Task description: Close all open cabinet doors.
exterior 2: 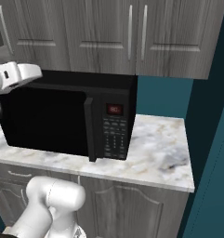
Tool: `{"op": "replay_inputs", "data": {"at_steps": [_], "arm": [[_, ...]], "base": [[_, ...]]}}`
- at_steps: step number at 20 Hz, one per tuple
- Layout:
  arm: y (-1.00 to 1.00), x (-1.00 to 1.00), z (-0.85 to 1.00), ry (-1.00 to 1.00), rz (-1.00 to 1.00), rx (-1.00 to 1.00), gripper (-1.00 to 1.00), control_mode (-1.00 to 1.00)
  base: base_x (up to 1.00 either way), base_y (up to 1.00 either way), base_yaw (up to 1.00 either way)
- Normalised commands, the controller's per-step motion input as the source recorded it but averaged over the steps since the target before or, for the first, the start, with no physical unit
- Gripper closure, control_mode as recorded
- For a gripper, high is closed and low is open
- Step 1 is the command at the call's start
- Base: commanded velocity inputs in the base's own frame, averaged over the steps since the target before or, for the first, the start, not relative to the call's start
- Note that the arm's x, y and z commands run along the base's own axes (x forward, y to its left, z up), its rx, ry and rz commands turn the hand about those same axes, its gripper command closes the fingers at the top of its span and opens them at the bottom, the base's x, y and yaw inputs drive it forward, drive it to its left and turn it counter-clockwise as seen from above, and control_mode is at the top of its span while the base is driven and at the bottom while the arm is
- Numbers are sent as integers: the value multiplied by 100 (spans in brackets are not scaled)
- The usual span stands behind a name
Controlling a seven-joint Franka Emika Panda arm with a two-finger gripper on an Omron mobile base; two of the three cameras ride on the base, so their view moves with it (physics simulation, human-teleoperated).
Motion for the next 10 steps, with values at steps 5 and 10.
{"op": "replay_inputs", "data": {"at_steps": [5,10], "arm": [[67,-46,0,-3,6,-56,-100,-100],[60,-44,0,-2,12,-51,-100,-100]], "base": [[0,0,0],[0,0,0]]}}
